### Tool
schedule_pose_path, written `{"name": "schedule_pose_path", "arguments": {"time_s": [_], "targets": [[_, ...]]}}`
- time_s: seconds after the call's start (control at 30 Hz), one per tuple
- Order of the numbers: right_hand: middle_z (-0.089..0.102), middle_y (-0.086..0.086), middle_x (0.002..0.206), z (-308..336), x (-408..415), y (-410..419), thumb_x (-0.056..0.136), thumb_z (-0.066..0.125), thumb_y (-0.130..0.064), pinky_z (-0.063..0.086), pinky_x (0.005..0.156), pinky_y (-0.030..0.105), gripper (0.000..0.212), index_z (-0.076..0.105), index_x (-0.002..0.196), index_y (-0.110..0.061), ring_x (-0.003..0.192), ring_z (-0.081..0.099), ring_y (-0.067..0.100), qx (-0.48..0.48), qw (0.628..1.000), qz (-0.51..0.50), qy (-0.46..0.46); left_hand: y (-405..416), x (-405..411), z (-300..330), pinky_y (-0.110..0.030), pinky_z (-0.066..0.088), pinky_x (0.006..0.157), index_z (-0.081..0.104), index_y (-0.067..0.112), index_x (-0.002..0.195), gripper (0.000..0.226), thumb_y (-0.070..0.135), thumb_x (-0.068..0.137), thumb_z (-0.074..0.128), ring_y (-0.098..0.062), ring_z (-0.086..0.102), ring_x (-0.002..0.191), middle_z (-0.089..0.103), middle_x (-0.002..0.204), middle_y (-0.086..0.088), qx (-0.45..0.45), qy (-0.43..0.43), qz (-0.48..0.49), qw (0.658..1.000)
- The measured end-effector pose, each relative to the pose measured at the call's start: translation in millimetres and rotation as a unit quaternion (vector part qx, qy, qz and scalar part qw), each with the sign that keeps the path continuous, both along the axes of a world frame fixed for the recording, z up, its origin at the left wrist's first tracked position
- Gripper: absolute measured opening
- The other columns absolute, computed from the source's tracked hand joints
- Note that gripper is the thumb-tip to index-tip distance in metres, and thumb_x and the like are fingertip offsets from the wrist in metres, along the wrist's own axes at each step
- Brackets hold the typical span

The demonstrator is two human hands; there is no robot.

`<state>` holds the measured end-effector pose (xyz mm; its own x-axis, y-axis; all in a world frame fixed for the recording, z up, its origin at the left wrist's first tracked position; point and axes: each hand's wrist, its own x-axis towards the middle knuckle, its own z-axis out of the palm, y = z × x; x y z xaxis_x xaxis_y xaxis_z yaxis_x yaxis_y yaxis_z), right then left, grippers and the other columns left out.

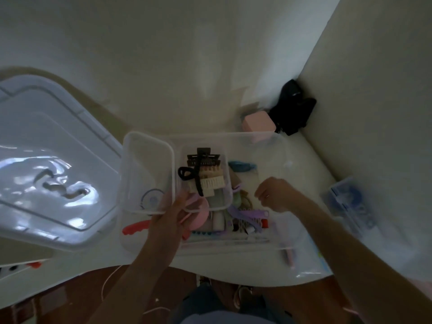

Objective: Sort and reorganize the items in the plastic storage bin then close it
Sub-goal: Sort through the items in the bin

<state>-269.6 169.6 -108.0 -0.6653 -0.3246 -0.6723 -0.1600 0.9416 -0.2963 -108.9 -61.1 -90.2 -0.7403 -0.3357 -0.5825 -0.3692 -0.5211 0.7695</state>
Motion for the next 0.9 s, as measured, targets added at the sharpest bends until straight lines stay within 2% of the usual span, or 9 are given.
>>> {"name": "schedule_pose_path", "arguments": {"time_s": [0.2,0.3,0.4,0.5,0.6,0.7,0.8,0.83,0.9], "targets": [[0.059,0.02,0.127,-68.1,3.0,-27.1,0.098,0.052,-0.012,0.046,0.095,0.032,0.03,0.06,0.12,0.006,0.116,0.058,0.033,0.095,0.989,0.068,-0.091,12.2,-11.7,1.1,-0.048,0.049,0.104,0.061,0.007,0.13,0.041,0.025,0.093,0.062,-0.03,0.068,0.112,0.072,0.119,-0.014,0.027,-0.017,0.026,0.999],[0.063,0.018,0.113,-80.0,-2.8,-27.9,0.098,0.05,-0.013,0.049,0.09,0.034,0.026,0.061,0.114,0.005,0.11,0.061,0.034,0.101,0.987,0.049,-0.111,14.1,-13.3,1.1,-0.047,0.05,0.103,0.058,0.006,0.133,0.046,0.026,0.091,0.061,-0.031,0.068,0.113,0.07,0.122,-0.016,0.029,-0.01,0.026,0.999],[0.059,0.012,0.091,-92.0,-8.0,-23.1,0.098,0.048,-0.017,0.044,0.075,0.032,0.02,0.055,0.098,0.001,0.098,0.059,0.032,0.084,0.993,0.01,-0.085,13.0,-13.1,-2.8,-0.044,0.054,0.099,0.057,0.01,0.135,0.046,0.026,0.092,0.06,-0.031,0.068,0.112,0.07,0.122,-0.015,0.036,-0.003,0.034,0.999],[0.058,0.017,0.124,-101.6,-5.5,-22.2,0.097,0.052,-0.031,0.045,0.082,0.035,0.042,0.045,0.126,-0.002,0.112,0.058,0.036,0.059,0.996,-0.036,-0.061,11.3,-12.4,-3.6,-0.042,0.054,0.097,0.055,0.012,0.138,0.059,0.031,0.082,0.063,-0.031,0.066,0.116,0.068,0.127,-0.016,0.028,0.01,0.02,0.999],[0.058,0.016,0.129,-103.2,-2.5,-22.3,0.096,0.052,-0.039,0.046,0.089,0.035,0.047,0.048,0.129,-0.006,0.114,0.058,0.035,0.039,0.997,-0.043,-0.041,10.7,-12.4,-2.9,-0.044,0.054,0.099,0.056,0.009,0.136,0.057,0.031,0.084,0.062,-0.031,0.066,0.116,0.07,0.123,-0.015,0.034,0.012,0.029,0.999],[0.062,0.014,0.121,-102.2,-5.5,-21.4,0.091,0.059,-0.041,0.048,0.088,0.035,0.043,0.055,0.117,-0.007,0.109,0.06,0.034,0.009,0.996,-0.09,-0.017,10.5,-12.5,-3.9,-0.05,0.047,0.107,0.059,0.008,0.132,0.048,0.031,0.09,0.062,-0.029,0.066,0.117,0.071,0.121,-0.014,0.027,0.001,0.029,0.999],[0.065,0.012,0.092,-97.8,-6.6,-21.1,0.085,0.064,-0.036,0.047,0.072,0.03,0.025,0.055,0.084,-0.012,0.095,0.065,0.033,-0.025,0.989,-0.145,0.027,12.2,-13.6,-5.9,-0.05,0.046,0.108,0.059,0.007,0.132,0.044,0.03,0.094,0.061,-0.028,0.066,0.117,0.07,0.122,-0.014,0.036,-0.008,0.033,0.999],[0.064,0.012,0.086,-96.3,-5.9,-21.4,0.084,0.065,-0.034,0.044,0.068,0.029,0.025,0.054,0.081,-0.012,0.092,0.065,0.033,-0.032,0.986,-0.156,0.046,12.9,-14.2,-6.3,-0.049,0.047,0.107,0.058,0.009,0.134,0.044,0.029,0.095,0.061,-0.028,0.066,0.117,0.07,0.124,-0.014,0.04,-0.009,0.033,0.999],[0.065,0.014,0.091,-89.3,-2.5,-23.3,0.086,0.067,-0.03,0.04,0.066,0.029,0.03,0.054,0.098,-0.006,0.092,0.064,0.034,-0.042,0.98,-0.162,0.107,14.6,-15.6,-6.0,-0.048,0.05,0.105,0.056,0.012,0.137,0.044,0.027,0.096,0.061,-0.027,0.065,0.119,0.068,0.127,-0.014,0.045,-0.009,0.031,0.998]]}}
